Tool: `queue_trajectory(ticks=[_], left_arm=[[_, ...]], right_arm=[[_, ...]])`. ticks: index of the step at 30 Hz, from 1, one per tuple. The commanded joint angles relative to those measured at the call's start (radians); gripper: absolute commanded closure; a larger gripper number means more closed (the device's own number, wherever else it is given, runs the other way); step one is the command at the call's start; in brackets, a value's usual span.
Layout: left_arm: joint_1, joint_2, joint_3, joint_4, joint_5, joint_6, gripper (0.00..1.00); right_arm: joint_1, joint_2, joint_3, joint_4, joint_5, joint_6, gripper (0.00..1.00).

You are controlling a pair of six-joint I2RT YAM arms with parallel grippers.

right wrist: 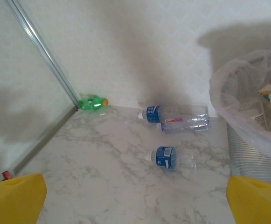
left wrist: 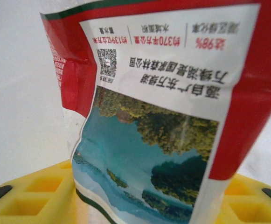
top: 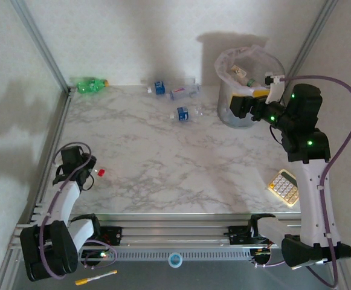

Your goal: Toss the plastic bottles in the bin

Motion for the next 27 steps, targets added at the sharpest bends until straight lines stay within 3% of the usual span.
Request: queue_trajectory(ticks=[1,11,19,27], left_arm=[[-0.083,-0.027,0.070,0.076,0.077,0.095,0.53],[-0.485,-0.010,0.244,0.241,0.126,0.298,0.53],[-0.826,0.158,0.458,0.227,0.015,0.519,0.54],[-0.978,0.315,0.606,0.228,-0.112,0.572,0.56]], right_arm=[[0.008,0.045,0.026,-0.002,-0.070,0.057,0.01],[0.072,0.155,0.047,-0.062,-0.160,0.115,0.02],[0.146,0.199,0.046,-0.029,-0.218,0.181,0.03],[0.226,0.215,0.038,-0.010,-0.233,0.235,0.06]])
